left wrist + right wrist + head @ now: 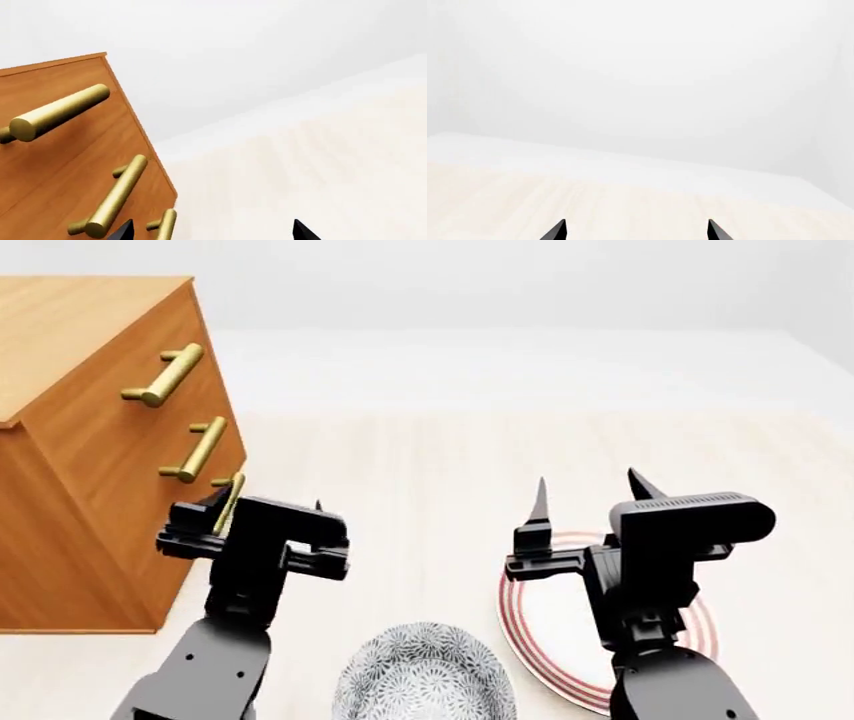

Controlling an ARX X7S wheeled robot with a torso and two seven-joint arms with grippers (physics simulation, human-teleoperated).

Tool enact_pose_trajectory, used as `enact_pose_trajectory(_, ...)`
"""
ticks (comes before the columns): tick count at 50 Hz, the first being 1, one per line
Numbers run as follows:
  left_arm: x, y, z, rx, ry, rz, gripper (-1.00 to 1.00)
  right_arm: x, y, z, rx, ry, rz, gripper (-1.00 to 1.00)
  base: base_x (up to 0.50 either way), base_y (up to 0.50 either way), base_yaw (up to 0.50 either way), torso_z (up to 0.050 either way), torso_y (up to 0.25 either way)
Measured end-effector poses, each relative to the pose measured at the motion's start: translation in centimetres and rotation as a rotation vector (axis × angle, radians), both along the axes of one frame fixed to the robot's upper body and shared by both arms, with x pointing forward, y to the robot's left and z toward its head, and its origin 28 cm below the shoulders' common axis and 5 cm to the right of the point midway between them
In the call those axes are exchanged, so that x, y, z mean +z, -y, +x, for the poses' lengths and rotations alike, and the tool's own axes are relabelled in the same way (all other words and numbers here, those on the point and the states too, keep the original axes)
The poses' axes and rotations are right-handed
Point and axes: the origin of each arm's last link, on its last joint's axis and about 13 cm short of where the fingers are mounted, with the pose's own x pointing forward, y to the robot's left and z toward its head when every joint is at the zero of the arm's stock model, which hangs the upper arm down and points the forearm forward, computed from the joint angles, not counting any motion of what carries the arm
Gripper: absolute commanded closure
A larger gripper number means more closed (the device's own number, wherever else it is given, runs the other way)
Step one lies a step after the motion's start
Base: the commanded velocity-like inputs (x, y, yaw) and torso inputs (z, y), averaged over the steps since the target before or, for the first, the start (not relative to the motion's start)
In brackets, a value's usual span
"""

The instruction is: Open the bottom drawer of the cabinet.

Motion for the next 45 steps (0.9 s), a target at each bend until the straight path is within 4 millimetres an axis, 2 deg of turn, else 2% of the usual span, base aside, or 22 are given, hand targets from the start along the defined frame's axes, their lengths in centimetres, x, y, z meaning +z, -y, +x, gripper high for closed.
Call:
enact_pose_trajectory(26,-4.7,-1.1,4.8,0.105,-0.159,0.408,-1.00,-0.2,0.0,0.1,-0.005,-0.001,0.005,-1.00,0.00,0.00,0.00,0.000,0.000)
enact_pose_trajectory(45,-6.4,-2.0,6.4,0.160,-0.215,0.526,-1.00,-0.3,-0.1,0.1,-0.003,-0.003,0.007,-1.00,0.00,0.00,0.00,0.000,0.000)
